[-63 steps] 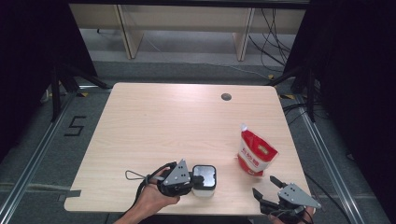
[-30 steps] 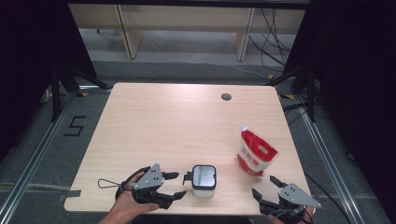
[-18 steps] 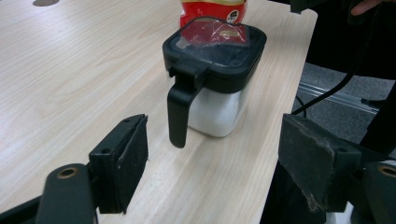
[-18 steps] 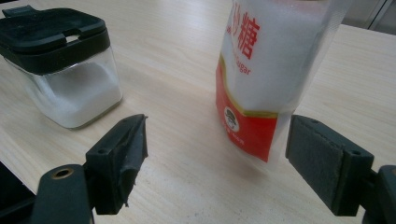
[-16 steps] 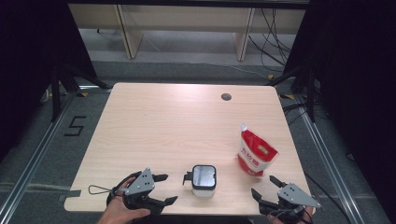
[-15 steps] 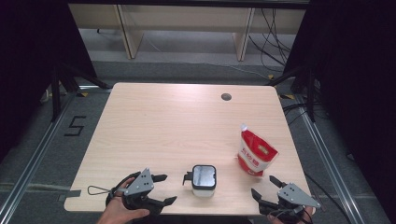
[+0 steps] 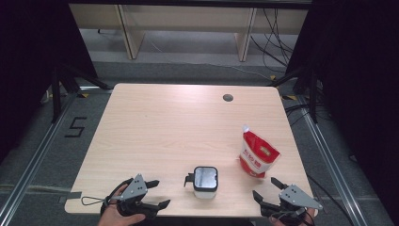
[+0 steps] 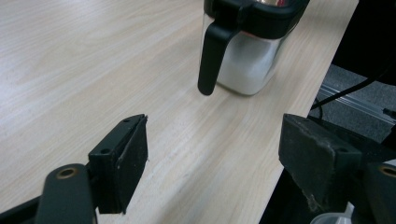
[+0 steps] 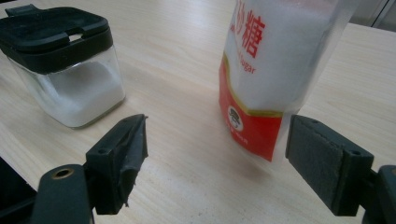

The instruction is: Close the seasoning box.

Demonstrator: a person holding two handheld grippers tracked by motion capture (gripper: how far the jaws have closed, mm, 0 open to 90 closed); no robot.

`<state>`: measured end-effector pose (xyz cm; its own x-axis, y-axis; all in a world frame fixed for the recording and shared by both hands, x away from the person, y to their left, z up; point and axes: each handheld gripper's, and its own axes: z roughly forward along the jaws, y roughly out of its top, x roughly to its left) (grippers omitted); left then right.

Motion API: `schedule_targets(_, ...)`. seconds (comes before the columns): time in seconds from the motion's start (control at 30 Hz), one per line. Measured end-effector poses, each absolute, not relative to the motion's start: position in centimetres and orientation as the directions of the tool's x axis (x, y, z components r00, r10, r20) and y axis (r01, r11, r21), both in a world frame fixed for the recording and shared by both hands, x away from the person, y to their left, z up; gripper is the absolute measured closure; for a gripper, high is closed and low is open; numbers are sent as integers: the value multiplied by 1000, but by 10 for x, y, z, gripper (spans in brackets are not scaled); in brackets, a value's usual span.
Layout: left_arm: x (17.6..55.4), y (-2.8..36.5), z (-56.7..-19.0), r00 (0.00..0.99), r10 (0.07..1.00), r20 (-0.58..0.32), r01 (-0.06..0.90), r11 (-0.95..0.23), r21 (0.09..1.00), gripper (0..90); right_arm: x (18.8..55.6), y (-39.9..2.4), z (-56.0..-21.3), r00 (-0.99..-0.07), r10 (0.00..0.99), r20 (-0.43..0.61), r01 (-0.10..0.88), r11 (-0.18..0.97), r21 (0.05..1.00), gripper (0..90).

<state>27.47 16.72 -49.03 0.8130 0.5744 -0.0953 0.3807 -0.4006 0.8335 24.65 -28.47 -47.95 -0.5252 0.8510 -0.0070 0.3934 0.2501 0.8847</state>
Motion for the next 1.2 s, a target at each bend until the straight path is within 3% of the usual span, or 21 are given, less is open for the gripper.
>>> schedule_targets(0.1,275,170,-492,823,564,-60,351,-423,835,236,247,-283,-480,-533,846,3,392,244,887,217)
schedule_targets(0.3,264,171,-497,801,587,-120,412,-393,822,223,245,-282,-482,-537,843,20,401,235,885,193)
schedule_targets(0.33,264,174,-498,812,577,-87,394,-432,811,223,246,-282,-483,-553,833,6,396,256,882,186)
schedule_targets(0.4,261,172,-499,805,583,-111,409,-409,816,221,241,-279,-485,-534,844,41,440,236,867,175)
schedule_targets(0.57,261,172,-498,809,576,-120,415,-414,810,220,240,-278,-488,-563,827,6,427,284,858,171)
schedule_targets(0.63,263,173,-499,823,563,-75,376,-440,815,220,240,-277,-488,-573,819,11,432,291,854,171)
schedule_targets(0.8,261,170,-500,802,584,-125,420,-403,813,220,241,-277,-489,-578,816,19,437,290,851,171)
schedule_targets(1.2,263,172,-500,820,567,-81,386,-442,809,222,241,-276,-489,-575,818,17,442,293,848,172)
